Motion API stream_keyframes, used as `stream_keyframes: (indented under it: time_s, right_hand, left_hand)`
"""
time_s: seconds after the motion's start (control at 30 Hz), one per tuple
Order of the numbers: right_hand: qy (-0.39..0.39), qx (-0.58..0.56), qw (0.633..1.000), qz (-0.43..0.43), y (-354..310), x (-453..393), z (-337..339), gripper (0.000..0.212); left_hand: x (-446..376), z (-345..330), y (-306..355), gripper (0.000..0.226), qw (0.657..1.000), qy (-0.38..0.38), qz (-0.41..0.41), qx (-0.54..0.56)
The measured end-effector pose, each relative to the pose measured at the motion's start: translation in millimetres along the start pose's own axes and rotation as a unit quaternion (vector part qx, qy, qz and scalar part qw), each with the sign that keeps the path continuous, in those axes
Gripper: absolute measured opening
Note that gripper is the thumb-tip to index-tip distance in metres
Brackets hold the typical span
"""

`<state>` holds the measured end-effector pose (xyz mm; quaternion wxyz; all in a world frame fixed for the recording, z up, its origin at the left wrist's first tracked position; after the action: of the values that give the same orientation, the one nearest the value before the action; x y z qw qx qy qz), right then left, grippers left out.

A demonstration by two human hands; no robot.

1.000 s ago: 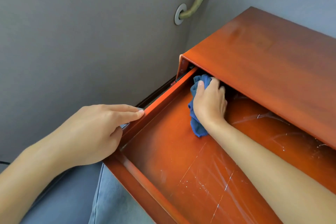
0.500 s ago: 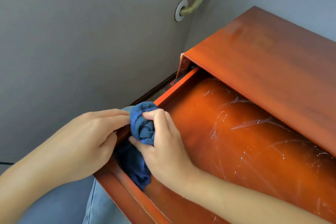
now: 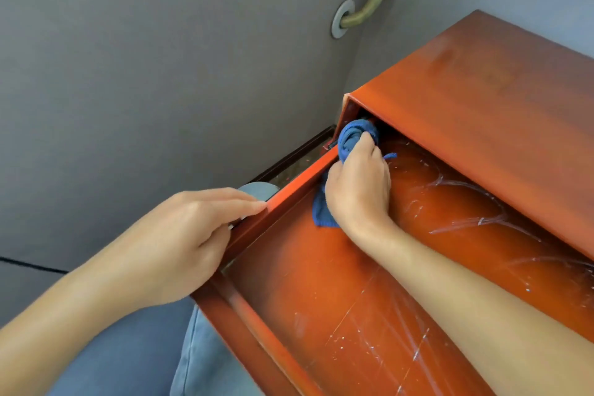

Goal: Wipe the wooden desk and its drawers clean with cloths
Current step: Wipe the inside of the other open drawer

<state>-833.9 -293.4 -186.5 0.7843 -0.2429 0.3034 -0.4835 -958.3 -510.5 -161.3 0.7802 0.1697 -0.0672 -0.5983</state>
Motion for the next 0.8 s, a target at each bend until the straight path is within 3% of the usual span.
stream_keyframes:
  time_s: [0.1, 0.17, 0.23, 0.33, 0.43, 0.53, 0.6, 0.73, 0.8]
  right_hand:
    - [-0.057, -0.033, 0.989, 0.130, -21.8, 70.9, 9.0, 0.041]
    - [-0.142, -0.084, 0.967, 0.194, -32.8, 110.5, 13.6, 0.042]
    - [-0.277, -0.158, 0.933, 0.169, -33.5, 119.9, 20.7, 0.041]
    - [-0.444, -0.243, 0.856, 0.106, -24.9, 104.8, 35.6, 0.041]
    - [-0.494, -0.213, 0.829, 0.154, -23.9, 104.6, 42.5, 0.052]
    - [-0.481, -0.078, 0.835, 0.254, -11.1, 108.0, 57.1, 0.036]
    - [-0.419, 0.067, 0.840, 0.338, 4.1, 94.6, 70.9, 0.036]
    - [-0.239, 0.226, 0.918, 0.220, 40.1, 29.9, 77.2, 0.031]
    - [-0.209, 0.218, 0.942, 0.146, 45.9, 8.0, 74.0, 0.036]
  left_hand:
    - [-4.3, 4.6, 5.8, 0.047, 0.988, 0.079, 0.049, 0.121]
    - [-9.6, 8.2, 8.2, 0.045, 0.971, 0.091, 0.083, 0.205]
    - [-12.3, 9.1, 9.0, 0.043, 0.961, 0.088, 0.101, 0.243]
    - [-12.7, 9.0, 11.3, 0.042, 0.969, 0.100, 0.102, 0.202]
    - [-11.0, 8.2, 17.4, 0.040, 0.988, 0.114, 0.068, 0.079]
    - [-9.0, 9.6, 16.7, 0.035, 0.996, 0.084, -0.004, -0.039]
    - [-7.5, 8.4, 18.7, 0.035, 0.989, 0.075, -0.065, -0.109]
    - [-11.8, 4.2, 31.8, 0.033, 0.950, 0.094, -0.196, -0.223]
    - [-17.6, -1.4, 39.2, 0.033, 0.931, 0.084, -0.262, -0.239]
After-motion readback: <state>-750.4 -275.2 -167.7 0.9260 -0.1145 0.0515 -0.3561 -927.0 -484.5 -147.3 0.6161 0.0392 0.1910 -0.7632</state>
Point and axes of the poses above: each hand's wrist, its own x-axis away from the middle knuckle, its own z-axis out of the back of the hand, y = z × x, the point moved 1 cm from there along -x, towards the middle knuckle, and after that the axes turned 12 degrees about -x, right-handed, at the moved point
